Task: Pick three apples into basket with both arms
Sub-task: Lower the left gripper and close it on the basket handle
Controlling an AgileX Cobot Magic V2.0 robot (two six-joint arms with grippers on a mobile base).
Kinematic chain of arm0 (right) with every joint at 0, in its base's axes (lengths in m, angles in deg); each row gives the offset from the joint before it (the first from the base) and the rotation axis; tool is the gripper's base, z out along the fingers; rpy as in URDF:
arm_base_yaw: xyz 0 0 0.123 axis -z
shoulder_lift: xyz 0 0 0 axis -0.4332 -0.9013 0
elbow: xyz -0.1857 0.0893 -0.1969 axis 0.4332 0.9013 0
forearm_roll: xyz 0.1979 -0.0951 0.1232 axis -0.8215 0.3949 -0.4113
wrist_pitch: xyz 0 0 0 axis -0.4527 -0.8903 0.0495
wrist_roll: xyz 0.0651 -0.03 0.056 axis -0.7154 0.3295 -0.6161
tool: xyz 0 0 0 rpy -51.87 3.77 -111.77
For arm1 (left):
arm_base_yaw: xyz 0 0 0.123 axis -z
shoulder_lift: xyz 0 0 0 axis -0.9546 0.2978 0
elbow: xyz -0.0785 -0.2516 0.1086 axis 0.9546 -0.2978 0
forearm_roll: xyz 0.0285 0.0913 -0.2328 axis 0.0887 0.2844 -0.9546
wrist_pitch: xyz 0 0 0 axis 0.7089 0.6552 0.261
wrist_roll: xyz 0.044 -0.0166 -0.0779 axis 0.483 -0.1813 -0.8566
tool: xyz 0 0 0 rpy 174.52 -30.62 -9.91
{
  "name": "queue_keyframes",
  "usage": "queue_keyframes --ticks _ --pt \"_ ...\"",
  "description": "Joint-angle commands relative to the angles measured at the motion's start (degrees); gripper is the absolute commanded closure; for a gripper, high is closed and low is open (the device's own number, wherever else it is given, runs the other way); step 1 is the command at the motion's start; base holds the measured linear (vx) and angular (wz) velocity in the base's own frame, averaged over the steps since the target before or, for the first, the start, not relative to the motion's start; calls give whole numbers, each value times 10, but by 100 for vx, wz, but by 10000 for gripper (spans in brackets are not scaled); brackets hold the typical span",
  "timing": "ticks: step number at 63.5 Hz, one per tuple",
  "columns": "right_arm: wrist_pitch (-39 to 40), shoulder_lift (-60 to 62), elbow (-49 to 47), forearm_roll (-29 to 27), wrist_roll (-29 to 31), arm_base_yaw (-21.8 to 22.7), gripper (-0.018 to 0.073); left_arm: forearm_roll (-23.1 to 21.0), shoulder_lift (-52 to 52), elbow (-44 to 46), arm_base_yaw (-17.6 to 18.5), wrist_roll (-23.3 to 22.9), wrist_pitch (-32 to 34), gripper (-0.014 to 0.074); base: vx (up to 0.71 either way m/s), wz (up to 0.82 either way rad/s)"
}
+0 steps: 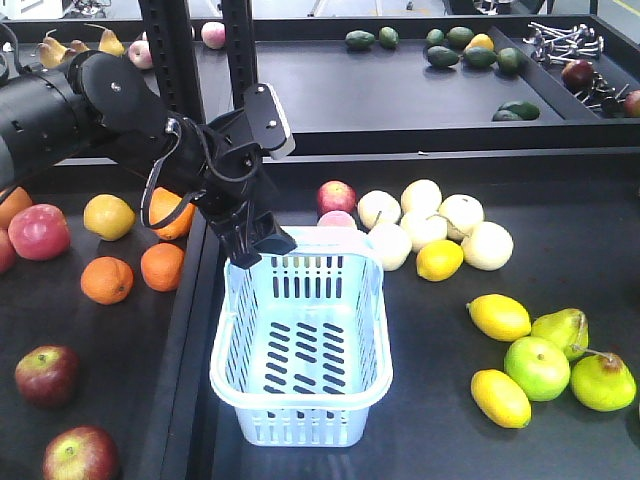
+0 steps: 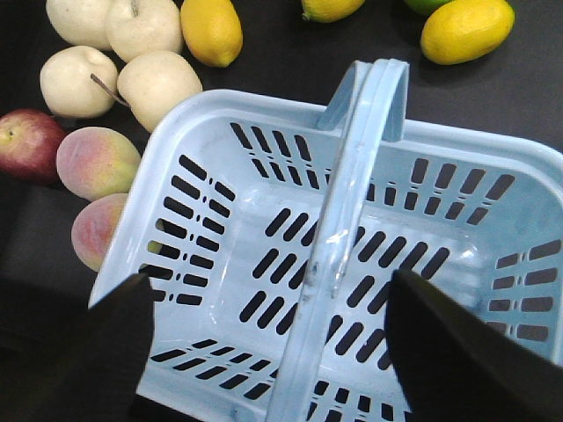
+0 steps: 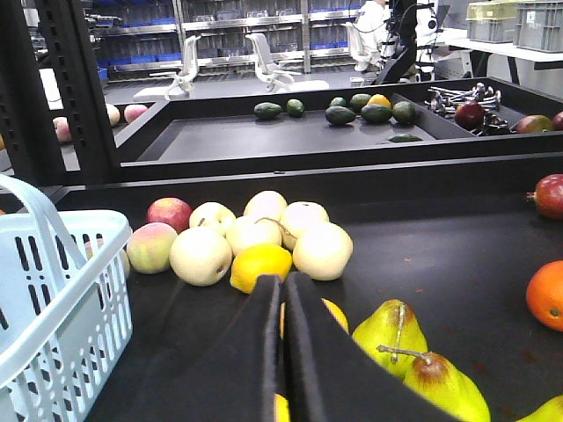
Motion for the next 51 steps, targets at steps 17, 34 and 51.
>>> queue_keyframes --ticks 17,34,51 --pt "41 8 8 6 4 4 564 -19 -28 17 4 -2 18 77 0 0" --pt "41 8 8 6 4 4 564 -20 12 17 4 -2 3 84 0 0" --pt "41 8 8 6 4 4 564 -20 55 17 4 -3 3 84 0 0"
